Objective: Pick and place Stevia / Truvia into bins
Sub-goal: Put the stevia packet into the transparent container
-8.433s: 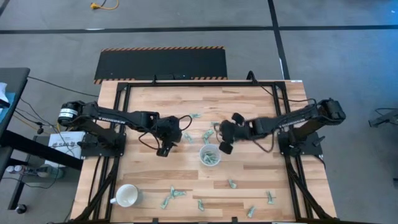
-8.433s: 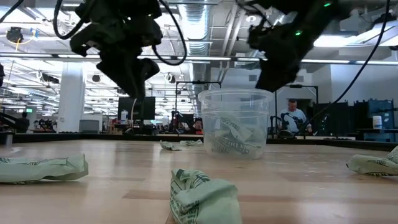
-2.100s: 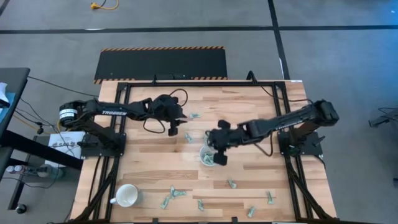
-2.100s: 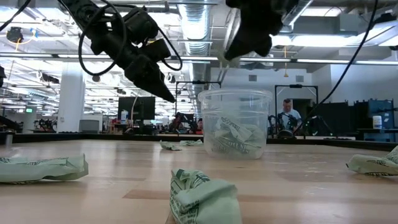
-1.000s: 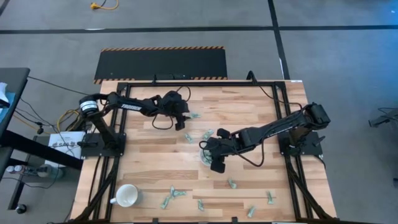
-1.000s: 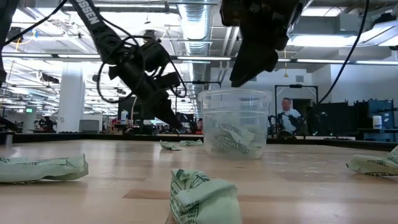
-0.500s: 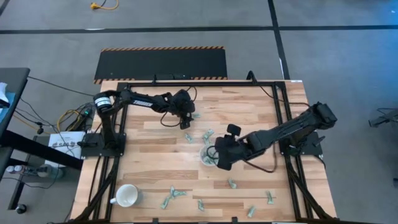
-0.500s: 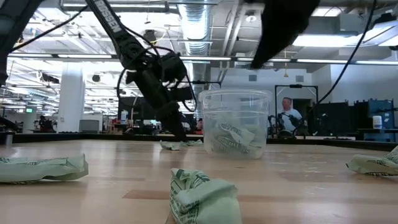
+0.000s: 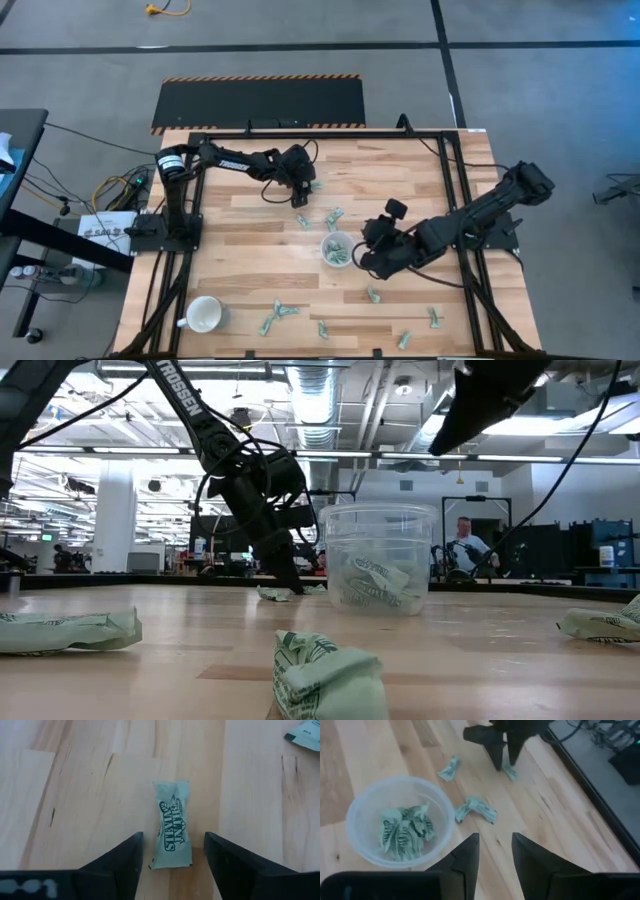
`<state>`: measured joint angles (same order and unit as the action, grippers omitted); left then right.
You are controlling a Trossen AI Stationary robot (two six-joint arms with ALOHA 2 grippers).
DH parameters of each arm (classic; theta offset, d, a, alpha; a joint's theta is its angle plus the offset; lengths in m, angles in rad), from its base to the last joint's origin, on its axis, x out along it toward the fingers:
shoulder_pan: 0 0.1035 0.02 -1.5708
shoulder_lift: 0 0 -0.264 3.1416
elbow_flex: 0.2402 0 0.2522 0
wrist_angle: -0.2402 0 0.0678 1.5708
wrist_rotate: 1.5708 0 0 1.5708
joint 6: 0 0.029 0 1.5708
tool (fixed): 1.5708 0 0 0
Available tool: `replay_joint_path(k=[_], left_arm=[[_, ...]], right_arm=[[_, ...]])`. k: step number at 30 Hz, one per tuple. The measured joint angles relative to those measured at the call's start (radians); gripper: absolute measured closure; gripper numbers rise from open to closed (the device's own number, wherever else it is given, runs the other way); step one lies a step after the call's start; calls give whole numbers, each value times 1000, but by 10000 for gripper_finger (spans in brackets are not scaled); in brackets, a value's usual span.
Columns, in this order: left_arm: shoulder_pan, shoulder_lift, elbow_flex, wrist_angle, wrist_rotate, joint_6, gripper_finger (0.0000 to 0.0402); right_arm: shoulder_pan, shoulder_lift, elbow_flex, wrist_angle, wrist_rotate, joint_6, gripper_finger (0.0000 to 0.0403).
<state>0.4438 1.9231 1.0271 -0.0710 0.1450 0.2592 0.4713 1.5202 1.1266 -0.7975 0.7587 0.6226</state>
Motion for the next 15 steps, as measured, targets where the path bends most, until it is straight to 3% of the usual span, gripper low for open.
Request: replay_joint_path(k=[12, 15], left_arm=[[0, 4, -2, 22, -11, -34, 378], [0, 4, -2, 24, -18, -34, 395]], right_arm=[[-2, -44, -119, -136, 3, 279, 296], [-2, -52, -159, -140, 3, 334, 296]])
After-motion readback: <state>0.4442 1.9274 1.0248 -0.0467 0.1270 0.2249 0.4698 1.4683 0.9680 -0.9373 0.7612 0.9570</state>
